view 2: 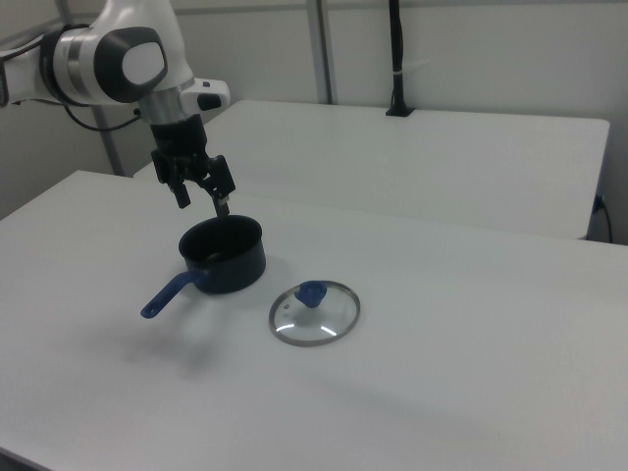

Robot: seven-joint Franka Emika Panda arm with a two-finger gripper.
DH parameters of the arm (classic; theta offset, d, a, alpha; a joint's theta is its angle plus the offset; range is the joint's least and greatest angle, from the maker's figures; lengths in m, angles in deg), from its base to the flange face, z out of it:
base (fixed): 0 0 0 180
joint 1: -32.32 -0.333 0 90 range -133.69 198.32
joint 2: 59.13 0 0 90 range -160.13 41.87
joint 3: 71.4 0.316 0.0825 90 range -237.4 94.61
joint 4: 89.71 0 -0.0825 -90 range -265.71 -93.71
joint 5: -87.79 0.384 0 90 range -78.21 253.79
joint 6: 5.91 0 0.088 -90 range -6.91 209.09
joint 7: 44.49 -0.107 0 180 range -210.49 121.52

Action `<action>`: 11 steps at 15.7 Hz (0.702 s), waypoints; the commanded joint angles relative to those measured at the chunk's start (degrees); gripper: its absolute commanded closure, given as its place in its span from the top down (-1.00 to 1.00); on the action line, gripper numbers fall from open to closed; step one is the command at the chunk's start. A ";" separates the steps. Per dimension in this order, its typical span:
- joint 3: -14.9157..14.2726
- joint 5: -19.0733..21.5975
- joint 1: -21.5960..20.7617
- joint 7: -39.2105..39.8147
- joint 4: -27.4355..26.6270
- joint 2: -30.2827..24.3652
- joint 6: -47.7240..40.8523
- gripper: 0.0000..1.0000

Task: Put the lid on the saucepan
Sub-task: 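Move the gripper over the glass lid and grasp its blue knob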

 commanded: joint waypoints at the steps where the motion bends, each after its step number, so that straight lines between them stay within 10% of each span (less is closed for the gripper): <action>1: -0.36 1.83 0.34 1.84 -1.03 -1.44 -0.53 1.00; 11: -0.36 1.21 1.57 6.74 -1.03 -0.57 2.10 1.00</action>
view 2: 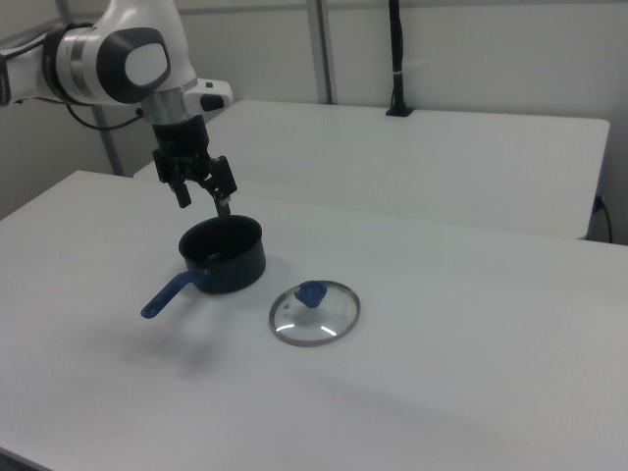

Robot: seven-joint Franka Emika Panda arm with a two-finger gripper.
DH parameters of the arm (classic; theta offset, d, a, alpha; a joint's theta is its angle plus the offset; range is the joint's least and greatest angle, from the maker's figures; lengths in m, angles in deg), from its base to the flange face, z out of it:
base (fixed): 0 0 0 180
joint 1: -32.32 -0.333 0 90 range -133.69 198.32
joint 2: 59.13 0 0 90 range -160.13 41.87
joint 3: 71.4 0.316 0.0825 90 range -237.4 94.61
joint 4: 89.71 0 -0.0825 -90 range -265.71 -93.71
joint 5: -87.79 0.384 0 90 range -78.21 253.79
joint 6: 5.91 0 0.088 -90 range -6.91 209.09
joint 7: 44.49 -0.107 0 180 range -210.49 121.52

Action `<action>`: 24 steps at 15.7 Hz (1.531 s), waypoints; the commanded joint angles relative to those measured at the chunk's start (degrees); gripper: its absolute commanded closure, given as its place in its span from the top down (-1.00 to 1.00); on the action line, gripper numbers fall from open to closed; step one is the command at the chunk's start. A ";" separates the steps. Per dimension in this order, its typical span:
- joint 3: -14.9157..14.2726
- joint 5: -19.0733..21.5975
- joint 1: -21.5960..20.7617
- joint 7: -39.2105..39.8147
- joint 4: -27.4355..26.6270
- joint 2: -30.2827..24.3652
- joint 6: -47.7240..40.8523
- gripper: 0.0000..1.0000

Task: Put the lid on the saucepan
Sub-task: 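Move the gripper over the glass lid and grasp its blue knob, then lift the glass lid by the knob and carry it over the saucepan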

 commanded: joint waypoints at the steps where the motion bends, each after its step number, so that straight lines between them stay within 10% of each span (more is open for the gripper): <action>1: -0.35 0.94 1.89 7.90 -0.94 -0.46 2.77 1.00; 24: -0.17 -0.02 10.69 24.35 5.12 21.60 16.04 0.92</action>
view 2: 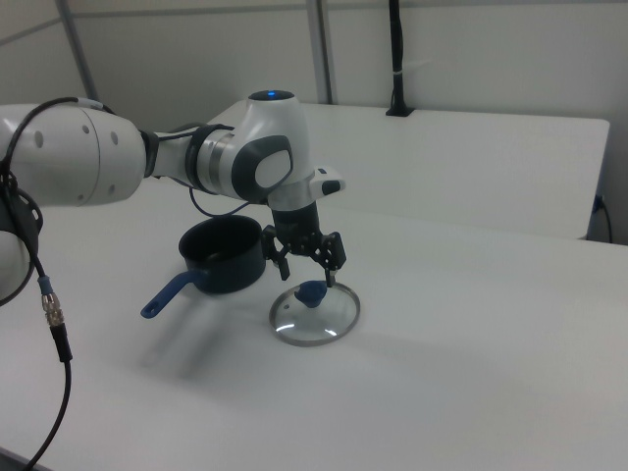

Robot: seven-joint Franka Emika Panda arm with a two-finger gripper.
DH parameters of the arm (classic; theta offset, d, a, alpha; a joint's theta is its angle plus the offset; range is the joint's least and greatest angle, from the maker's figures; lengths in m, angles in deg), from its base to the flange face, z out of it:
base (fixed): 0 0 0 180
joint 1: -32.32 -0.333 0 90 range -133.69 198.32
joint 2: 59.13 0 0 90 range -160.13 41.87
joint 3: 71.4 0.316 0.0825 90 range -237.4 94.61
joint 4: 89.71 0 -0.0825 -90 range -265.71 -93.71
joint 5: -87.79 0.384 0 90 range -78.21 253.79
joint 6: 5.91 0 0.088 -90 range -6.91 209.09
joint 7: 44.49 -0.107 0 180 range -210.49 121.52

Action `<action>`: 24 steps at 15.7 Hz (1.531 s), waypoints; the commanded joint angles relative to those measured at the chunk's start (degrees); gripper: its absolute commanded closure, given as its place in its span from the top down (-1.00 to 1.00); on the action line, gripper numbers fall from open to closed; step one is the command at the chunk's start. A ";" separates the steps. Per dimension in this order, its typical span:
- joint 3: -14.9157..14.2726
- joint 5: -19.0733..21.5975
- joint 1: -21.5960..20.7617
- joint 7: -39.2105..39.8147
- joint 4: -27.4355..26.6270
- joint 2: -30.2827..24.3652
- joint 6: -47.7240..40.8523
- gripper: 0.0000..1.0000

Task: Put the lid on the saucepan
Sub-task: 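Lift the glass lid by the knob and carry it over the saucepan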

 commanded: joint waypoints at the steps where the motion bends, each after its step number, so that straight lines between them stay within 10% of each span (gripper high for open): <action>1: -0.06 -0.02 -0.29 2.20 0.30 0.91 0.28 0.89; 8: -0.06 -0.02 -0.29 1.67 -0.31 2.66 3.52 0.67; 13: -0.06 0.16 -0.20 2.11 -0.23 2.67 4.32 -0.33; 24: 0.73 0.95 -5.02 -5.35 10.67 -2.26 -10.45 -0.35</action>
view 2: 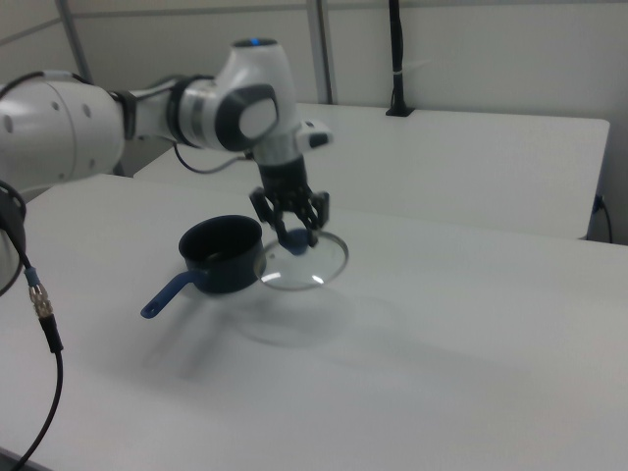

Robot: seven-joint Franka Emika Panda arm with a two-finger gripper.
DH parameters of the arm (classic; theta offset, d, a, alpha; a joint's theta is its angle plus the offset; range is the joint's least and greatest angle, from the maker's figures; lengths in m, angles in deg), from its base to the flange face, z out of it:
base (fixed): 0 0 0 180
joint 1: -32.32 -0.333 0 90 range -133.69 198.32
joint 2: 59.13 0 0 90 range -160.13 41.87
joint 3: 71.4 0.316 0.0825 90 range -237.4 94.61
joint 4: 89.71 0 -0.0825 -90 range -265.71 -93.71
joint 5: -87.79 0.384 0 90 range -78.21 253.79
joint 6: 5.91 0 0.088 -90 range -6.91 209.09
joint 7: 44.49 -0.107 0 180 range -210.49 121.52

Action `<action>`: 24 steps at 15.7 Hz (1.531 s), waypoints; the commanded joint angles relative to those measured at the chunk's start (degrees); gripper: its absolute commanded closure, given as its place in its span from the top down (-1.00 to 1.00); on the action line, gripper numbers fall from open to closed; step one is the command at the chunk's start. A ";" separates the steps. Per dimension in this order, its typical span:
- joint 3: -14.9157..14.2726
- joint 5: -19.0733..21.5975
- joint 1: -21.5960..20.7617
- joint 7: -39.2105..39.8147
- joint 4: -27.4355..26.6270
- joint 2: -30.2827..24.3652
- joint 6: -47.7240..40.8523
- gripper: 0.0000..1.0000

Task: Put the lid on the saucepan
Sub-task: 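Lift the glass lid by the knob and carry it over the saucepan, then lower the lid onto the saucepan rim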

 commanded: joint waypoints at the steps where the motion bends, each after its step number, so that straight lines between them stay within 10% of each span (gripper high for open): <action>1: -0.17 0.74 -5.41 -4.97 2.73 -0.37 -2.36 -0.35; 10: -0.26 0.13 -18.07 -17.62 2.73 1.21 4.83 -0.34; 19: -0.35 -0.23 -19.57 -19.83 2.73 4.28 8.98 -0.23; 20: -0.35 -0.23 -19.57 -19.92 2.82 4.90 9.42 -0.04; 22: -0.70 -0.23 -19.40 -21.23 2.56 4.90 12.57 1.00; 24: -1.05 -0.31 -19.05 -21.68 2.56 4.81 12.85 1.00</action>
